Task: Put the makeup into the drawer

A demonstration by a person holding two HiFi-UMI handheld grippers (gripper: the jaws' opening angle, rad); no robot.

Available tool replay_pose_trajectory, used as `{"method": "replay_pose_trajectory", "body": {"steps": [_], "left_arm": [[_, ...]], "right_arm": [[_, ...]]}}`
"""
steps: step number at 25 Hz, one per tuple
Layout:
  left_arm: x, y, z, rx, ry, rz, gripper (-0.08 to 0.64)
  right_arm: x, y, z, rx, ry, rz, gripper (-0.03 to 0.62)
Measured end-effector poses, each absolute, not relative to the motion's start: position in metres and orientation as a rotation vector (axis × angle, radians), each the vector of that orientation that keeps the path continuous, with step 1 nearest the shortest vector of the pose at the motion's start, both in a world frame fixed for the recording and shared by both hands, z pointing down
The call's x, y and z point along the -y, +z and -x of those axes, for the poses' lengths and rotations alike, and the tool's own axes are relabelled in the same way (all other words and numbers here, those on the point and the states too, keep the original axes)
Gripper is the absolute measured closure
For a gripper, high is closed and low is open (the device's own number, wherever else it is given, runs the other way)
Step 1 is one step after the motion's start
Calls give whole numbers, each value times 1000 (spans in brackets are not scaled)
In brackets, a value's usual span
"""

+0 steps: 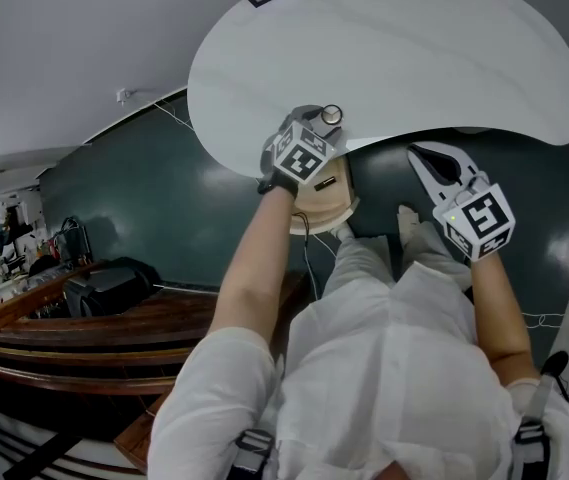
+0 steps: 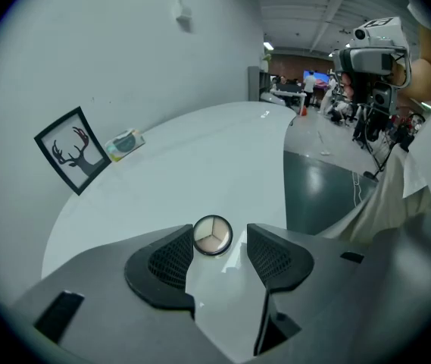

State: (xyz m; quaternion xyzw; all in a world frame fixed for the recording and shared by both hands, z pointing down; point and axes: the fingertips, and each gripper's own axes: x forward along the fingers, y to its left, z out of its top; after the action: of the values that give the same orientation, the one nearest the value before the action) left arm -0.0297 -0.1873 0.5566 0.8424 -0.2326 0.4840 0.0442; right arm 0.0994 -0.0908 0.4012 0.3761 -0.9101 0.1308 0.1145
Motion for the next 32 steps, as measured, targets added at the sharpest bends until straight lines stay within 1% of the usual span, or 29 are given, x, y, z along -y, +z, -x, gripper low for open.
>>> {"method": "replay_pose_trajectory", "body": {"steps": [7, 13, 20, 23, 32], "left_arm": [[196, 575, 27, 661, 1560, -2528, 330], [205, 587, 24, 618, 1622, -2496, 305], [204, 592, 22, 554, 1654, -2496, 307], [202, 592, 21, 539, 1635, -2496, 327], [203, 593, 20, 546, 1621, -2509, 330]], "right_arm": [[87, 407, -110, 2642, 420, -1143, 581], [88, 410, -117, 2637, 425, -1160, 581], [87, 409, -120, 2631, 428, -1171, 581], [88, 409, -120, 2631, 423, -1166, 581], [89, 409, -118, 2631, 418, -1146, 581]]}}
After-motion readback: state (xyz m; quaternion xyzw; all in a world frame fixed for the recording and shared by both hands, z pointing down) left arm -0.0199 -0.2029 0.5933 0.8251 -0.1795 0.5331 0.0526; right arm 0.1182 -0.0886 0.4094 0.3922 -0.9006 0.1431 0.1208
